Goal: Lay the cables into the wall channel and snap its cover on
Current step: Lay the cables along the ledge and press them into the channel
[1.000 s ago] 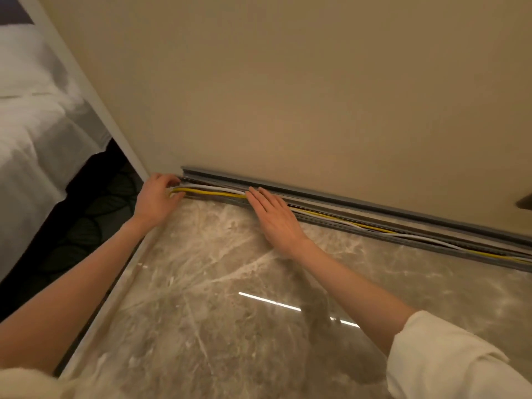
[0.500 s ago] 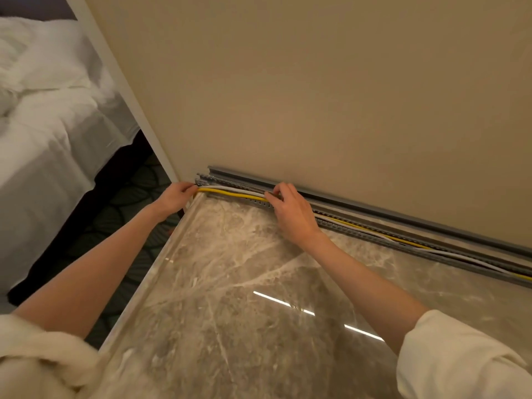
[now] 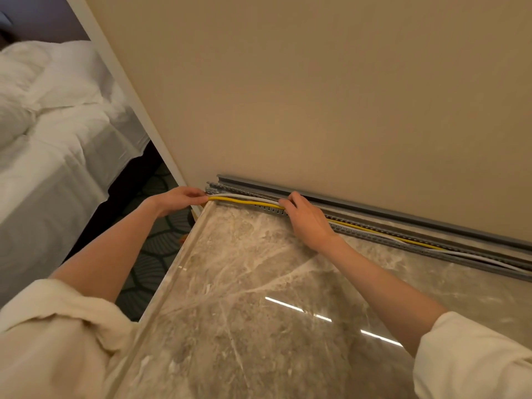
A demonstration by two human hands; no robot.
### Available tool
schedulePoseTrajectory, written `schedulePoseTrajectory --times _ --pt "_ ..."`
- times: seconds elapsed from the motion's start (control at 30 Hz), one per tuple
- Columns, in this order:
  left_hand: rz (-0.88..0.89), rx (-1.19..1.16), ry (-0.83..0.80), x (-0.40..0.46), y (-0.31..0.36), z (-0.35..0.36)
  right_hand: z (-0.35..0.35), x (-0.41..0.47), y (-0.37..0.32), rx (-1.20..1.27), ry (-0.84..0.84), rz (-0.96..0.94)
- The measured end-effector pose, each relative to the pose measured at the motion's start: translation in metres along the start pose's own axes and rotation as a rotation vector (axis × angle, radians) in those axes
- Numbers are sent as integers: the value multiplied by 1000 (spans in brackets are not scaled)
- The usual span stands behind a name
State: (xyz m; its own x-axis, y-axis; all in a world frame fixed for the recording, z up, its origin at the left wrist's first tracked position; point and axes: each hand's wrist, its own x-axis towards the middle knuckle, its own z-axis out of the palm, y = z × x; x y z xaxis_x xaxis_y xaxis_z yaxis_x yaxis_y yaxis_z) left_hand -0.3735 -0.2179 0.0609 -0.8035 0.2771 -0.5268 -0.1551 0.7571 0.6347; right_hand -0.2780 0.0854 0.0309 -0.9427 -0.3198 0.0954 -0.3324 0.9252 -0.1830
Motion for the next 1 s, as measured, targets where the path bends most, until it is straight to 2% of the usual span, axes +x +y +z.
schedulePoseTrajectory --times 0.27,0.4,0.53,0.6,1.0 --pt "199 275 154 0 13 -25 0 0 5 48 0 -11" --pt "287 391 182 -3 32 -37 -2 0 6 24 -31 -44" --pt "367 549 376 5 43 -34 -6 0 7 15 -41 -59" --pt "404 608 421 7 41 -29 -7 1 7 16 -59 -65" --pt "322 591 320 10 25 -20 -5 1 8 7 -63 -63"
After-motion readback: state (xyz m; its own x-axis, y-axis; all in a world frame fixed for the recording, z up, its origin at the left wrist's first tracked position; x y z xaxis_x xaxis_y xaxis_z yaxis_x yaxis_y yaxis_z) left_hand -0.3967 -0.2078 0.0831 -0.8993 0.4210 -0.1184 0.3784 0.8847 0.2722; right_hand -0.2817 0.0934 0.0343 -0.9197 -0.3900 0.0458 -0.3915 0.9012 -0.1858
